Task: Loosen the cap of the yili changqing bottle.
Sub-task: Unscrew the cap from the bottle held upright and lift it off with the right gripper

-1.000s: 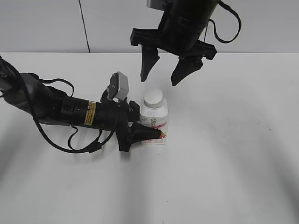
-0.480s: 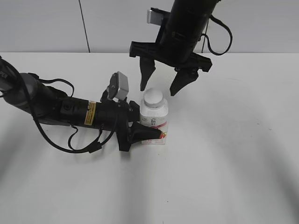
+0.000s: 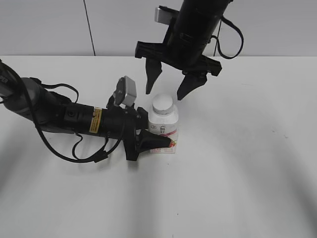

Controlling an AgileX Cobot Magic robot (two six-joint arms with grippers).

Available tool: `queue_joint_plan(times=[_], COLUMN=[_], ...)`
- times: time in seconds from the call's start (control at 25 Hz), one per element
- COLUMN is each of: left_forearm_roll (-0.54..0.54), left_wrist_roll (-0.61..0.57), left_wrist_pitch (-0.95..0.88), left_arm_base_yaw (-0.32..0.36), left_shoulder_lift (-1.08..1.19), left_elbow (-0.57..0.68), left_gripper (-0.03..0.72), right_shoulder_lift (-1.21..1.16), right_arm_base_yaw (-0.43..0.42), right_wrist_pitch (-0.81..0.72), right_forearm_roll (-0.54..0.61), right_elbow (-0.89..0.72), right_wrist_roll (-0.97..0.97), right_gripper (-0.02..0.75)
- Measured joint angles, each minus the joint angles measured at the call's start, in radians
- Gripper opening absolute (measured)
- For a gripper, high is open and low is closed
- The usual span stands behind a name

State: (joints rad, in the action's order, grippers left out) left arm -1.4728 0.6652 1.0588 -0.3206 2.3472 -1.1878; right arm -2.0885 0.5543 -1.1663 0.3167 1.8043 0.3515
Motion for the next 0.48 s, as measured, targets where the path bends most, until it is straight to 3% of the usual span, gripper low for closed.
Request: queue_joint_plan(times=[0.48], left_forearm_roll=[0.001], left_wrist_roll=[0.0], left_wrist_pitch=[0.001], left_arm_base_yaw=[0.0], left_shoulder_lift=[0.0], left_elbow=[0.0], left_gripper=[0.385], right_shoulder_lift=[-0.052], right_arm_base_yaw=[0.001], right_wrist_pitch=[-0.023], right_forearm_roll=[0.036], right_elbow=[0.0], right_wrist_roll=[0.0], right_gripper=[0.533])
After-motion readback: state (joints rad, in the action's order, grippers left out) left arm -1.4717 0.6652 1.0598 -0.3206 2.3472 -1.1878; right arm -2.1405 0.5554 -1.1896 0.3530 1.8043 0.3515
